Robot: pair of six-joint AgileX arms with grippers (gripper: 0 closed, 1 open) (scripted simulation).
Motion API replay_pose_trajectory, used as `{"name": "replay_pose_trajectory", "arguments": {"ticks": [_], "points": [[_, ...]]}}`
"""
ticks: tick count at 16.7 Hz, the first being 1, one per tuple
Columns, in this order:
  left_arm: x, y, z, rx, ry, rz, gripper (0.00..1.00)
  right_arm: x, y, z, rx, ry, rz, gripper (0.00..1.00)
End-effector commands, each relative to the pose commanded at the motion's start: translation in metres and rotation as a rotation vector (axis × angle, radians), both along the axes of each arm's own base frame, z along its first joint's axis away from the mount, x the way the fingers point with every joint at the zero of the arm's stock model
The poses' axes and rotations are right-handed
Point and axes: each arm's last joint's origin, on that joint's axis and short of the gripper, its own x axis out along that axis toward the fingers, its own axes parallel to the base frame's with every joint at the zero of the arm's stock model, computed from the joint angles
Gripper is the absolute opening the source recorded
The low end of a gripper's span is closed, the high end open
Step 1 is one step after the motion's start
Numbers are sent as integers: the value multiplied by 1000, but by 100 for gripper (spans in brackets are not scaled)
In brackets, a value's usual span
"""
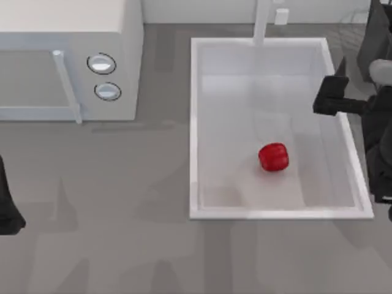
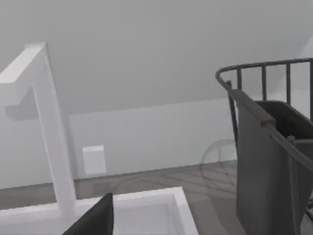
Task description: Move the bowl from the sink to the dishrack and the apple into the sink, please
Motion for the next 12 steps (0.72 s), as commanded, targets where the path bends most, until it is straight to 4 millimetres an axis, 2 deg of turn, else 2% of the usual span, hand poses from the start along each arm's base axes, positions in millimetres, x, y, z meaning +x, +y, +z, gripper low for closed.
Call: {"name": "replay_pose_trajectory", "arguments": {"ticks": [3,6,9,12], "points": [[0,0,0,0,0,0,100,-30,-41,37,17,-9,-32,100],[0,0,0,0,0,0,100,-73,-74,54,18,-16,-35,100],[0,0,0,0,0,0,100,-114,-95,50,5,-20,-8,100],[0,0,0,0,0,0,100,-143,-104,34,-18,-20,40,100]]}}
